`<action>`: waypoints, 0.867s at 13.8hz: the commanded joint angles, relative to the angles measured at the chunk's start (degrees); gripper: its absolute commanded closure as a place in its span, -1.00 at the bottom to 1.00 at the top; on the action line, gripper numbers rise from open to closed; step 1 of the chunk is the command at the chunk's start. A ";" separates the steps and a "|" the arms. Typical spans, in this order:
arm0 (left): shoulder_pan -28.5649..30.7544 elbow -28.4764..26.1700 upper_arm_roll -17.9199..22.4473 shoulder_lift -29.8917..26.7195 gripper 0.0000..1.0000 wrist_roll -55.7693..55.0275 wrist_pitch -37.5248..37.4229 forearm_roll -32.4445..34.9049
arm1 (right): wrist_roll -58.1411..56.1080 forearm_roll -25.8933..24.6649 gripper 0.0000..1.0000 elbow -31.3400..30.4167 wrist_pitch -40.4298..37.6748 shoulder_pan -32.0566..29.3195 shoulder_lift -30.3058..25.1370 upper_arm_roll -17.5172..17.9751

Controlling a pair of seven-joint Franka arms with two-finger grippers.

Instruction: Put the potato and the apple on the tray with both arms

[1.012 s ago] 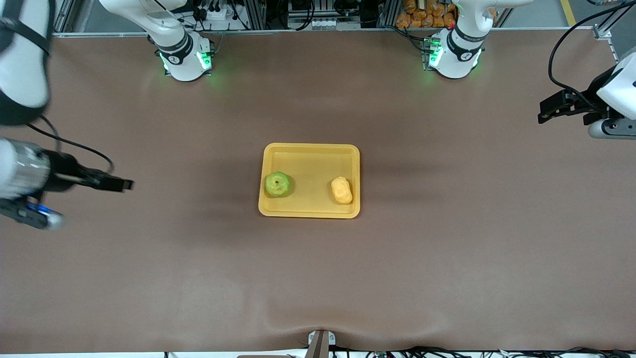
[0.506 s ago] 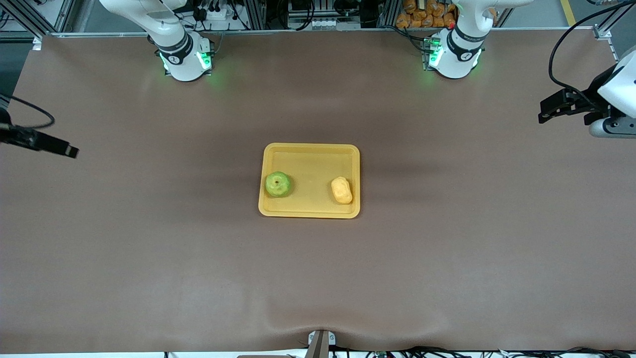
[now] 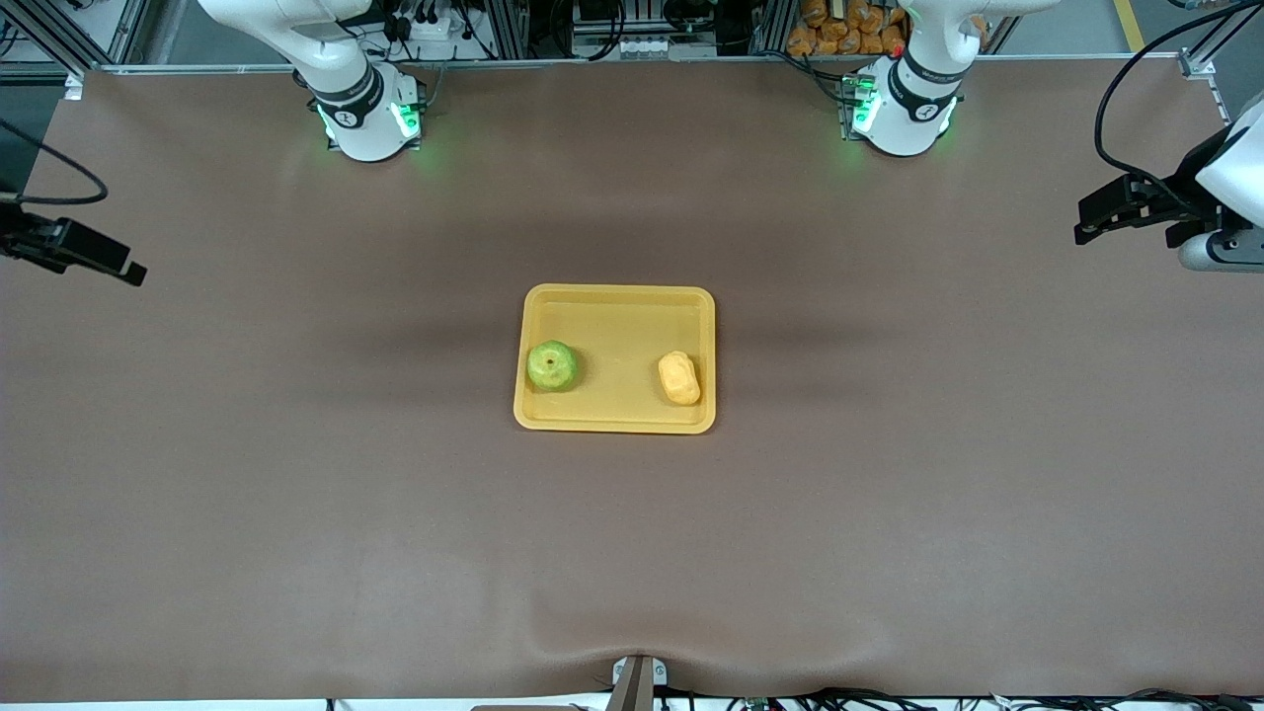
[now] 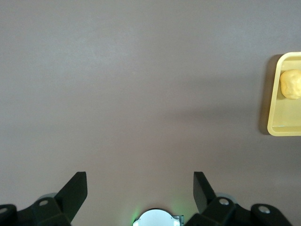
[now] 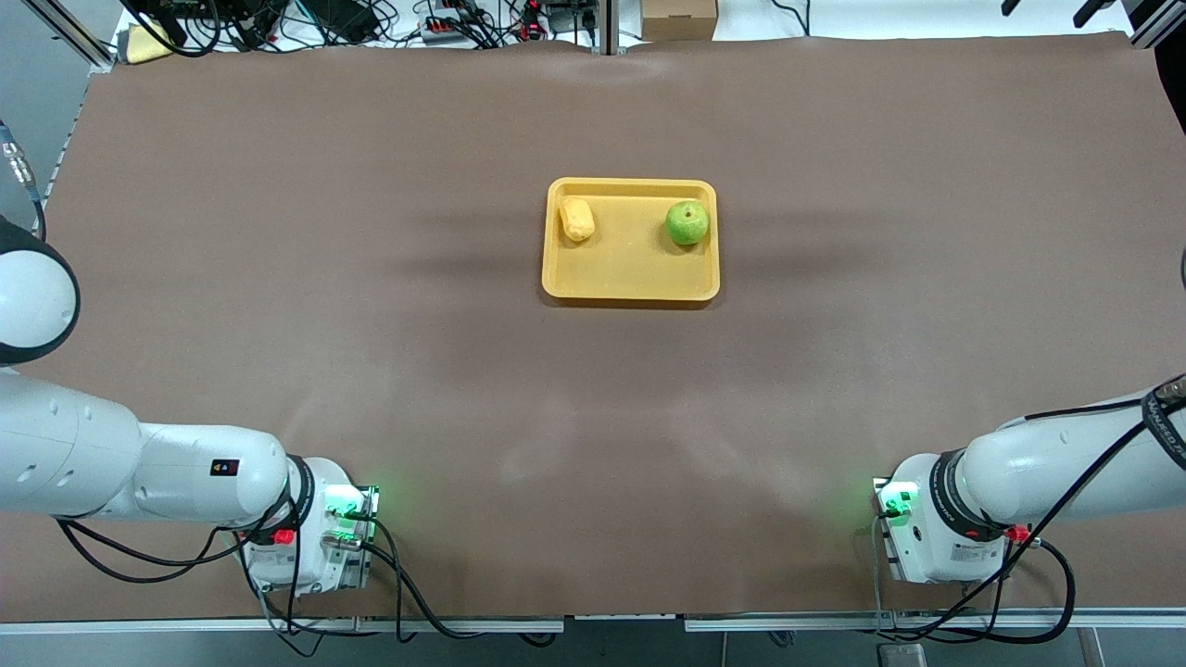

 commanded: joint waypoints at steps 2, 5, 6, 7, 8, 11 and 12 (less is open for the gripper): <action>0.08 1.21 -0.16 0.07 -1.00 -0.42 -0.76 0.38 | -4.99 -4.57 -1.00 -1.22 1.22 -5.27 -2.26 6.47; 0.16 1.21 -0.16 0.25 -1.00 -0.59 -0.76 0.38 | -4.82 -4.39 -1.00 1.06 1.22 -5.09 -1.65 6.39; 0.25 1.12 -0.16 0.16 -1.00 -0.33 -0.85 0.38 | -4.82 -3.69 -1.00 1.68 0.87 -5.18 -1.38 6.39; 0.25 1.21 -0.07 -0.01 -1.00 -0.24 -0.85 0.30 | -4.82 -2.90 -1.00 1.51 0.35 -5.18 -1.47 6.30; 0.16 1.21 -0.16 -0.02 -1.00 -0.24 -0.85 0.21 | -4.73 -2.03 -1.00 1.51 0.17 -5.27 -1.47 6.12; 0.34 1.21 0.10 -0.01 -1.00 0.02 -0.85 0.21 | -5.60 0.00 -1.00 1.42 -0.09 -5.09 -1.38 3.93; 0.43 1.21 0.11 0.07 -1.00 0.02 -0.85 0.21 | -5.87 -0.17 -1.00 1.42 -0.36 -5.01 -1.47 3.84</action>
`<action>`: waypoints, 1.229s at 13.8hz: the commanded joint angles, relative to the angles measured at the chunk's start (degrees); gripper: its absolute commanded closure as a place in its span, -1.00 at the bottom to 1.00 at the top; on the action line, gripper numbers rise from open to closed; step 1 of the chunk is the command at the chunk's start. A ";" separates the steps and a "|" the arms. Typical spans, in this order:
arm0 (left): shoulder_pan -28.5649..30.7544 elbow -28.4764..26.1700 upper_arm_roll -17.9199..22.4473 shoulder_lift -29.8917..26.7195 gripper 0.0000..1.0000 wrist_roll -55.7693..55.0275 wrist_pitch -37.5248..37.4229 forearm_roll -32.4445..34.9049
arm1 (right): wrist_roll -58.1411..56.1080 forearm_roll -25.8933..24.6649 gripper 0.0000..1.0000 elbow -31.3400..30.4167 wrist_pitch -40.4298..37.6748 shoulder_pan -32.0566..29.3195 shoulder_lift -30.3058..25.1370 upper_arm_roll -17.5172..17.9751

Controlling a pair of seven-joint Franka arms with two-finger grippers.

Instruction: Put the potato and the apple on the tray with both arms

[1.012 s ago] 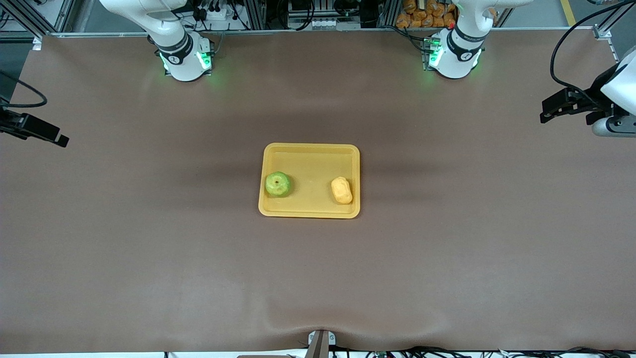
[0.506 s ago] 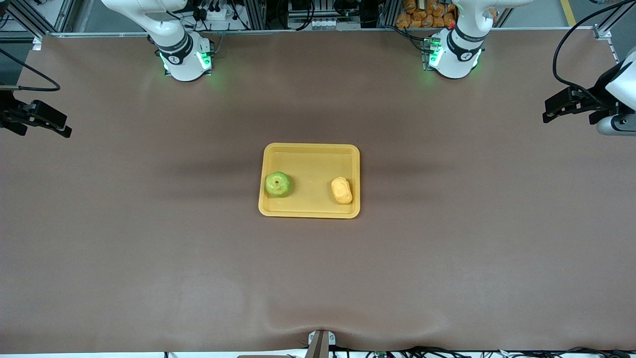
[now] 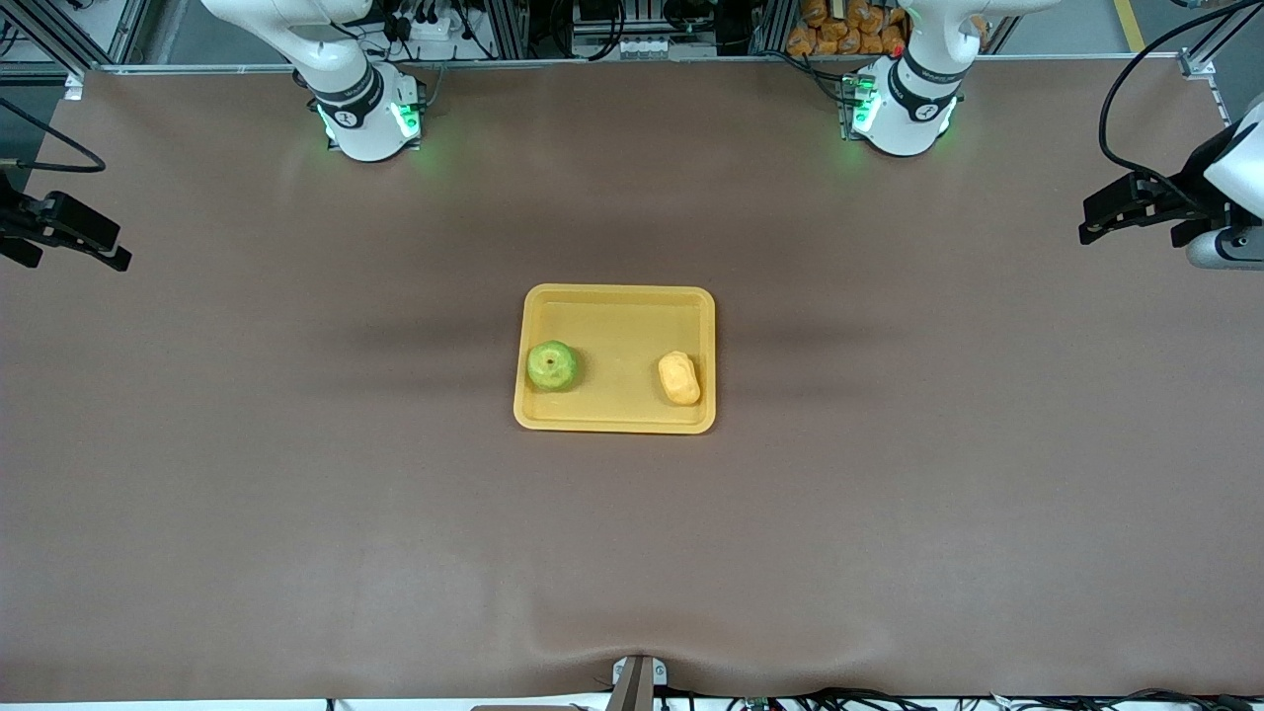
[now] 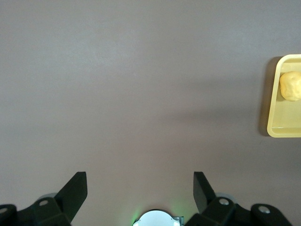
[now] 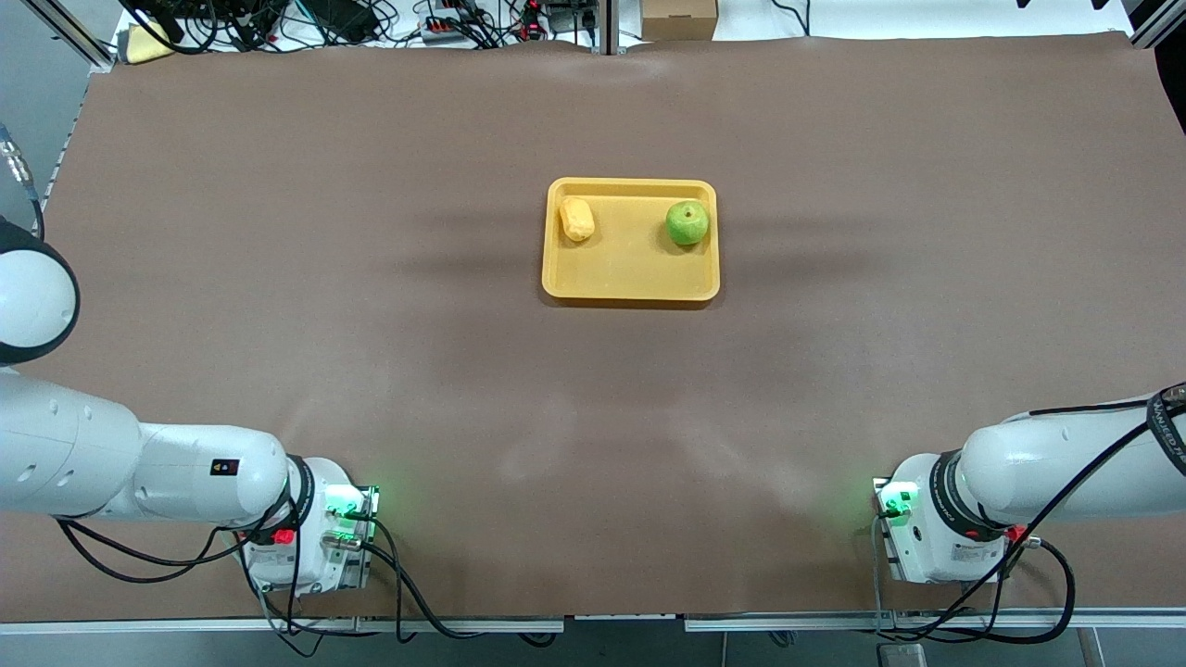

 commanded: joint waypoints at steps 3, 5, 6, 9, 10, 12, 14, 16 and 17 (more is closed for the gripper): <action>0.36 0.94 0.11 0.07 -1.00 0.11 -0.84 0.21 | -1.16 1.47 -1.00 0.24 -2.15 -1.14 -0.46 0.09; 0.36 0.94 0.11 0.07 -1.00 0.02 -0.84 0.21 | -1.07 1.47 -1.00 0.24 -1.98 -0.97 -0.37 0.09; 0.27 0.94 0.11 0.07 -1.00 0.02 -0.84 0.21 | -1.07 1.56 -1.00 0.24 -1.98 -0.97 -0.37 0.18; 0.19 0.94 0.11 0.07 -1.00 -0.07 -0.84 0.21 | -0.99 1.56 -1.00 0.24 -2.24 -0.88 -0.46 0.18; 0.19 0.94 0.11 -0.01 -1.00 -0.07 -0.84 0.30 | -1.07 1.56 -1.00 0.24 -2.15 -0.88 -0.46 0.18; 0.27 0.86 0.11 -0.10 -1.00 -0.07 -0.84 0.21 | -1.07 1.47 -1.00 0.24 -1.98 -0.70 -0.37 0.26; 1.15 0.86 0.11 -0.19 -1.00 0.02 -0.84 0.21 | -1.07 1.47 -1.00 0.24 -2.15 -0.88 -0.37 0.35; 1.24 0.86 0.11 -0.19 -1.00 0.02 -0.84 0.21 | -1.07 1.47 -1.00 0.24 -2.24 -0.79 -0.46 0.26; 1.24 0.86 0.02 -0.19 -1.00 0.02 -0.84 0.12 | -1.07 1.47 -1.00 0.24 -2.15 -0.70 -0.46 0.35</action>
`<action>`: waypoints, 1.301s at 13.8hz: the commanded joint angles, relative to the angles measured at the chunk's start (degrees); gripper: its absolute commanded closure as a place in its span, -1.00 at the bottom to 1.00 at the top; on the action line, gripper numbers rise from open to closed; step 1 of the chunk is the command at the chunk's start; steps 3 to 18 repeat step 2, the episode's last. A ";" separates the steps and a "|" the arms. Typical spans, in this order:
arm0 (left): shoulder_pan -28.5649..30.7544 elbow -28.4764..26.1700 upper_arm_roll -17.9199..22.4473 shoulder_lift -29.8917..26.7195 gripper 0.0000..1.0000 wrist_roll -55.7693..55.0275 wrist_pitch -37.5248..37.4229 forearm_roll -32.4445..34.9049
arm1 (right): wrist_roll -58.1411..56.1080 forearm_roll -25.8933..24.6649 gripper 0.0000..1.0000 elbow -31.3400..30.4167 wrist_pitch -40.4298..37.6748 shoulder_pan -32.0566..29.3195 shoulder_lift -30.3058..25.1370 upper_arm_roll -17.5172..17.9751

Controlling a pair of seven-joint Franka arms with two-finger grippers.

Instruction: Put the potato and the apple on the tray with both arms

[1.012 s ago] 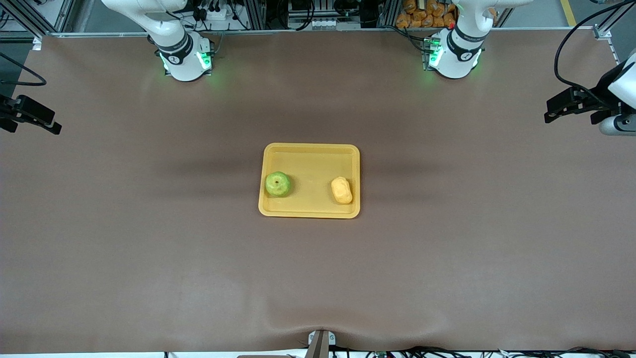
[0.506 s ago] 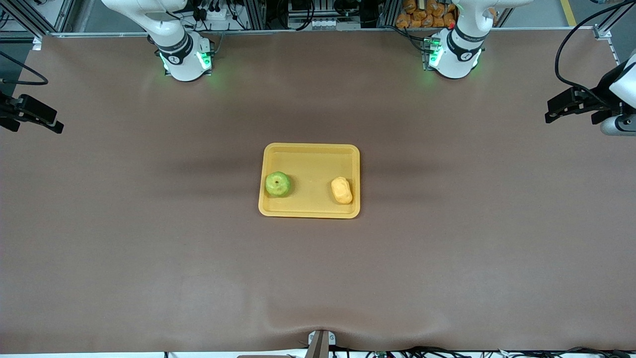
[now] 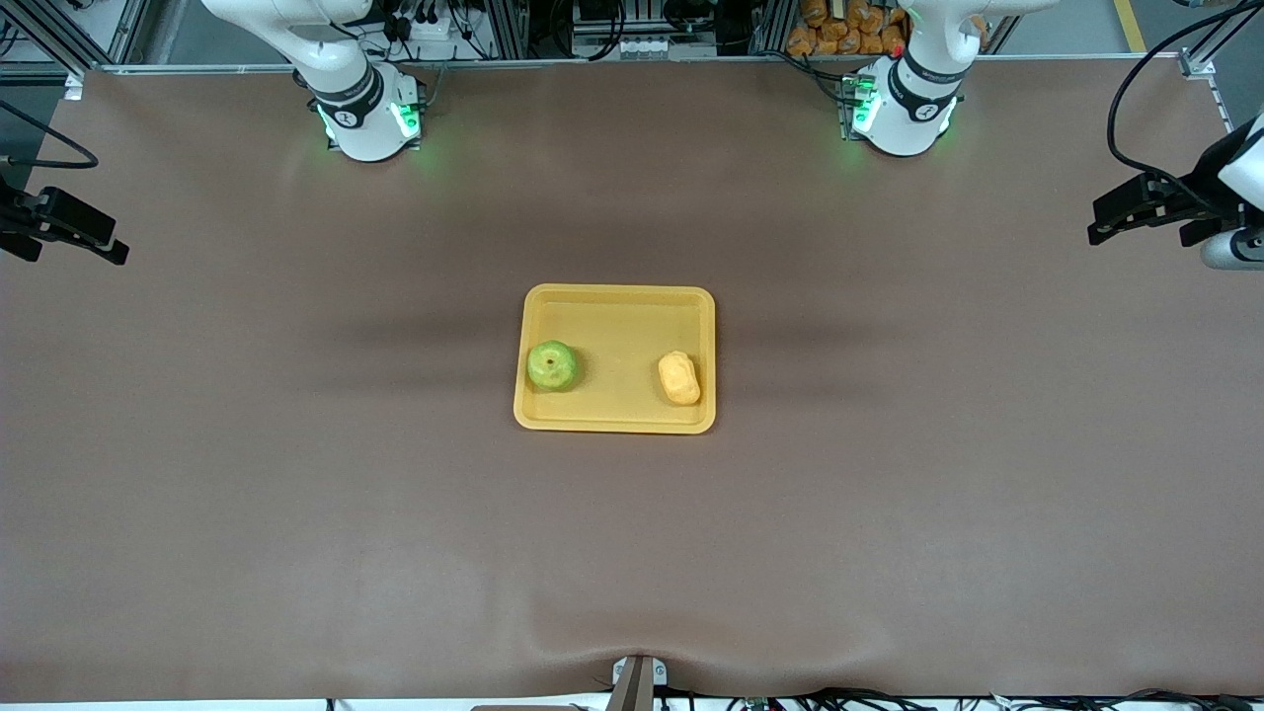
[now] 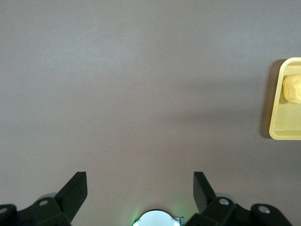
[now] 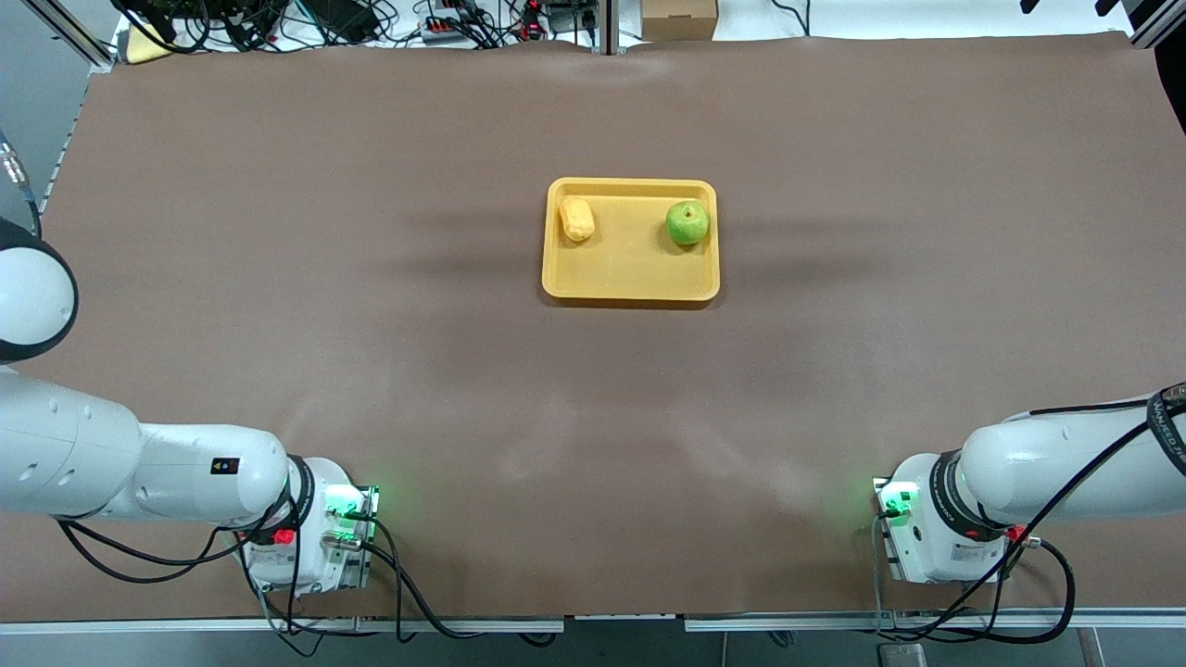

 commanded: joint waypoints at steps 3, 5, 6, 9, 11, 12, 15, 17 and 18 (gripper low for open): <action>0.19 0.74 -0.22 -0.10 -1.00 0.02 -0.84 0.12 | -0.58 1.07 -1.00 0.15 -0.72 -0.56 -0.37 0.27; 0.19 0.74 -0.22 -0.10 -1.00 0.02 -0.84 0.12 | -0.58 1.07 -1.00 0.15 -0.72 -0.56 -0.37 0.27; 0.19 0.74 -0.22 -0.10 -1.00 0.02 -0.84 0.12 | -0.58 1.07 -1.00 0.15 -0.72 -0.56 -0.37 0.27; 0.19 0.74 -0.22 -0.10 -1.00 0.02 -0.84 0.12 | -0.58 1.07 -1.00 0.15 -0.72 -0.56 -0.37 0.27; 0.19 0.74 -0.22 -0.10 -1.00 0.02 -0.84 0.12 | -0.58 1.07 -1.00 0.15 -0.72 -0.56 -0.37 0.27; 0.19 0.74 -0.22 -0.10 -1.00 0.02 -0.84 0.12 | -0.58 1.07 -1.00 0.15 -0.72 -0.56 -0.37 0.27; 0.19 0.74 -0.22 -0.10 -1.00 0.02 -0.84 0.12 | -0.58 1.07 -1.00 0.15 -0.72 -0.56 -0.37 0.27; 0.19 0.74 -0.22 -0.10 -1.00 0.02 -0.84 0.12 | -0.58 1.07 -1.00 0.15 -0.72 -0.56 -0.37 0.27; 0.19 0.74 -0.22 -0.10 -1.00 0.02 -0.84 0.12 | -0.58 1.07 -1.00 0.15 -0.72 -0.56 -0.37 0.27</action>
